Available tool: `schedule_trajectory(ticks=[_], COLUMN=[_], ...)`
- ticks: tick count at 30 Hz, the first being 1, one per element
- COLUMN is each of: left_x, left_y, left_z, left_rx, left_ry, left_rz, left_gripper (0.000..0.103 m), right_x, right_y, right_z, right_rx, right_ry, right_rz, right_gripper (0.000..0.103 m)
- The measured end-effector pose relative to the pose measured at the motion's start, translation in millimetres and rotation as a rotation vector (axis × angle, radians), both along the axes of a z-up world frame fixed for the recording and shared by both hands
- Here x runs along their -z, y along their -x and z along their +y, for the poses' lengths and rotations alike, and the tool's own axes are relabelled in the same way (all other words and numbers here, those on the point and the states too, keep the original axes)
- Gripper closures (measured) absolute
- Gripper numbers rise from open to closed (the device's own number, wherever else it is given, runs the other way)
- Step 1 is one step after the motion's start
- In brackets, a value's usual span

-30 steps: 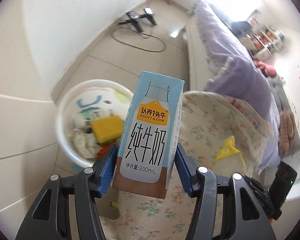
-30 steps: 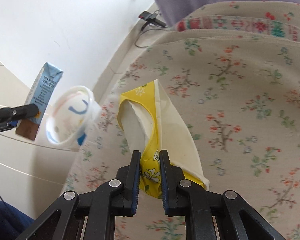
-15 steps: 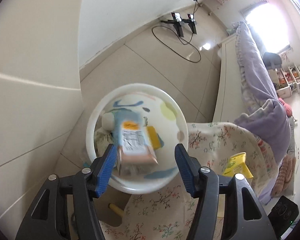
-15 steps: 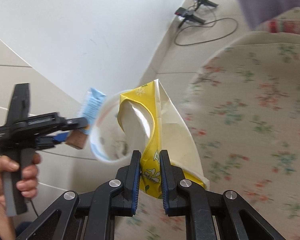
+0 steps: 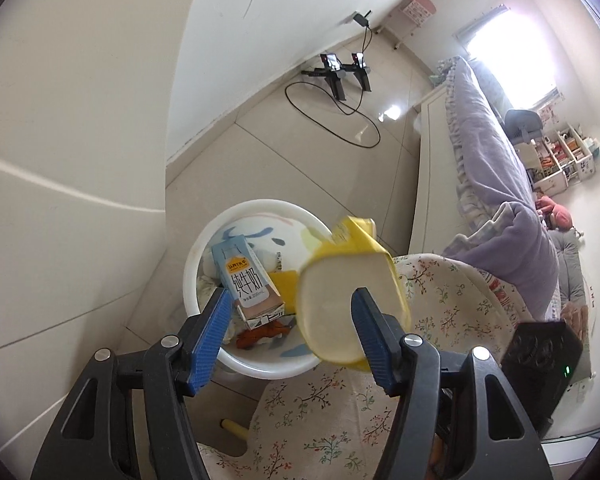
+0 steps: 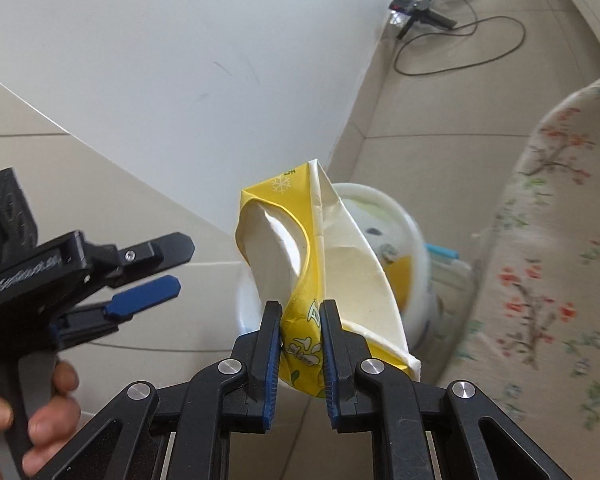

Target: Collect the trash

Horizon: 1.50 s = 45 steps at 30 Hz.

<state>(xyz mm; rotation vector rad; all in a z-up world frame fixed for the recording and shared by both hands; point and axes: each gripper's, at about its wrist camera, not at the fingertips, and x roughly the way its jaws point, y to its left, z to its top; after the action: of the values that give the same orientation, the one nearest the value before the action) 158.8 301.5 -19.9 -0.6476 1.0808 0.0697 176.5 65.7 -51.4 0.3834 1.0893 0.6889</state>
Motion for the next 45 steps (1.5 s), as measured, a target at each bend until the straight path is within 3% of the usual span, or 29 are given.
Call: schedule_trajectory(ticks=[5,8,9,17,23,27,32,36,45], left_x=[-3.2,-0.1,-0.7,-12.4,-32.4,-37.6,-46.7,-56.4,-71.2], left_y=[3.2,4.4,5.2,18.3,51.4,101.1,163.0,207.6,276.9], left_z=[2.5,1.1,-0.3,-45.4,-100.5,-140.1,-182.3,-211.6,-226.7], left_rx=[-0.009,-0.002,0.001,0.098,0.163,0.166,0.176,0.195,0.147], left_ry=[0.004,0.008,0.01,-0.06,-0.191,-0.286,-0.346,-0.438,-0.588], left_rz=[-0.01,0.003,0.0,-0.02,-0.068,-0.084,-0.113,-0.148,-0.191], left_gripper=[0.038,0.038,0.038,0.038,0.038,0.035,0.027,0.019,0.017], right_x=[4.7,21.4,27.3,17.0,-19.6,-53.3,-84.9,-95.3,-96.7], right_y=[-16.0,-28.1,-29.0,4.4,48.7,92.2,158.2,216.4,286.3], right_z=[35.7,52.2,54.0,3.1,-65.9,-107.7,-149.9,-186.7,-223.1], right_rx=[0.006,0.001,0.0,0.004,0.045,0.083,0.139,0.179,0.287], right_ry=[-0.035,0.018,0.046,0.137,0.121,0.16,0.223,0.236,0.31], right_rz=[0.017,0.052,0.065,-0.028,-0.084,-0.181,-0.303,-0.365,-0.445], right_gripper=[0.083,0.066,0.065,0.059,0.049,0.042,0.034,0.026,0.012])
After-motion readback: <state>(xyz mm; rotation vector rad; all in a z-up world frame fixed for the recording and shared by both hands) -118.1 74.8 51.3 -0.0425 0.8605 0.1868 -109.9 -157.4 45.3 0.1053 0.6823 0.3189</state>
